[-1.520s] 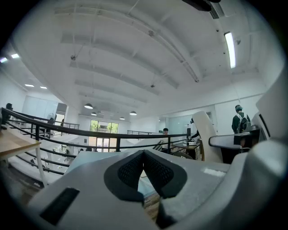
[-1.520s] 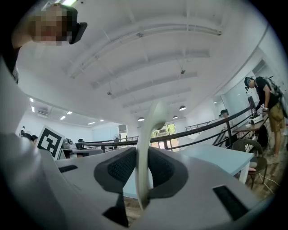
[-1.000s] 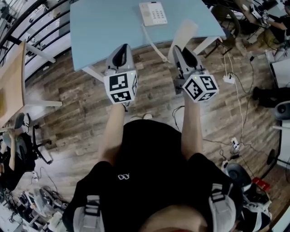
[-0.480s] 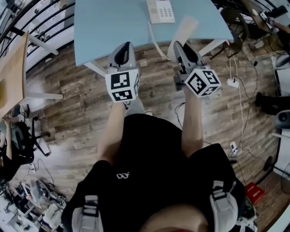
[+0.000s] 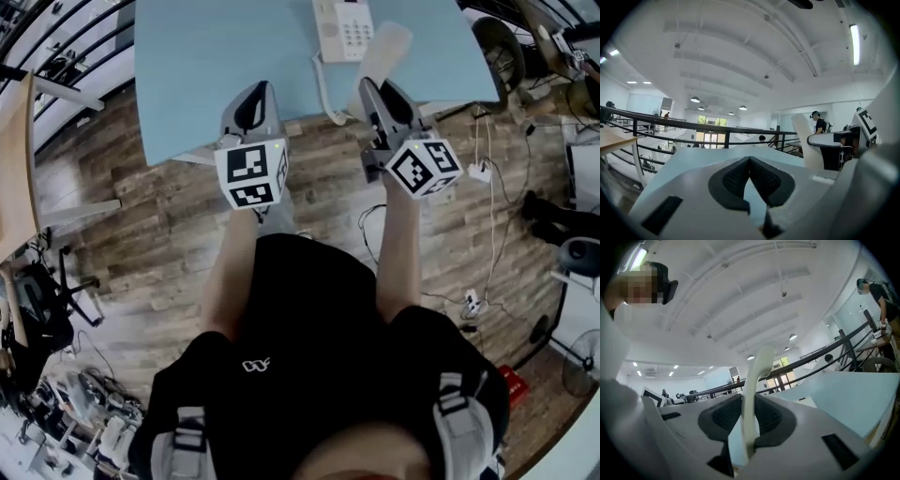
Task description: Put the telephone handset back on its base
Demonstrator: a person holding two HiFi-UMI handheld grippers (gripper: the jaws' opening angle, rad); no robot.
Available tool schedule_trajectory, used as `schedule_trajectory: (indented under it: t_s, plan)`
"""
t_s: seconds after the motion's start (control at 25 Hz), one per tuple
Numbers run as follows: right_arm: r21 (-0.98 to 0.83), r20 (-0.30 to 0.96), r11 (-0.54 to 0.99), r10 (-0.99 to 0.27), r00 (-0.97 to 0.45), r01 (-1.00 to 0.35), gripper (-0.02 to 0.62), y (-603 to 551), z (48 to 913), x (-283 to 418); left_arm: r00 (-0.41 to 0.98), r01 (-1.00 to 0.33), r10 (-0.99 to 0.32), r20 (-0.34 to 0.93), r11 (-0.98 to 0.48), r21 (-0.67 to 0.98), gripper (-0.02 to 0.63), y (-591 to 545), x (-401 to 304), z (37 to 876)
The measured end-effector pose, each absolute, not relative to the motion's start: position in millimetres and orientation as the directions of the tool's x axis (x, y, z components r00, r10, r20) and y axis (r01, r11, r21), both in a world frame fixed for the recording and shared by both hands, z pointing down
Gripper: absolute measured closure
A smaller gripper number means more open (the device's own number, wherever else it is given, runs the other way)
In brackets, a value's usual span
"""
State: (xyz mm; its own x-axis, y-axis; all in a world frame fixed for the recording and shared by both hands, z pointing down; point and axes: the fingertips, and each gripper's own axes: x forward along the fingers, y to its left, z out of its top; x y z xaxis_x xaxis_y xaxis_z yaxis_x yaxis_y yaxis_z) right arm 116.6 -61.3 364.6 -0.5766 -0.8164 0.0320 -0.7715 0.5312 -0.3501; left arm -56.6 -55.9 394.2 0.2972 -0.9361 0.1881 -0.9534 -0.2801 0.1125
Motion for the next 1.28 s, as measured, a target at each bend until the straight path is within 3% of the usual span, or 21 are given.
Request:
schedule_trajectory:
  t_s: [0.64, 0.88, 1.28]
  plan:
    - [-0.425, 0.235, 0.455, -0.78, -0.58, -0.783, 0.515, -234, 432, 96, 0.351, -0.936, -0.89, 0.291, -0.323, 0.141, 0.606, -221, -91, 432]
    - [-0.48, 0.394, 0.43, -0.673, -0.626, -0.765, 0.515, -263, 486, 102, 0.345, -0.938, -0.881, 0.324, -0.311, 0.152, 0.606, -248, -82, 447]
    - [-0.62, 0.494, 0.394, -0.476, -0.728, -0.678, 0.515, -308, 552, 92, 0.278, -0.96, -0.881, 0.383, -0.241, 0.144, 0.606, -260, -79, 464]
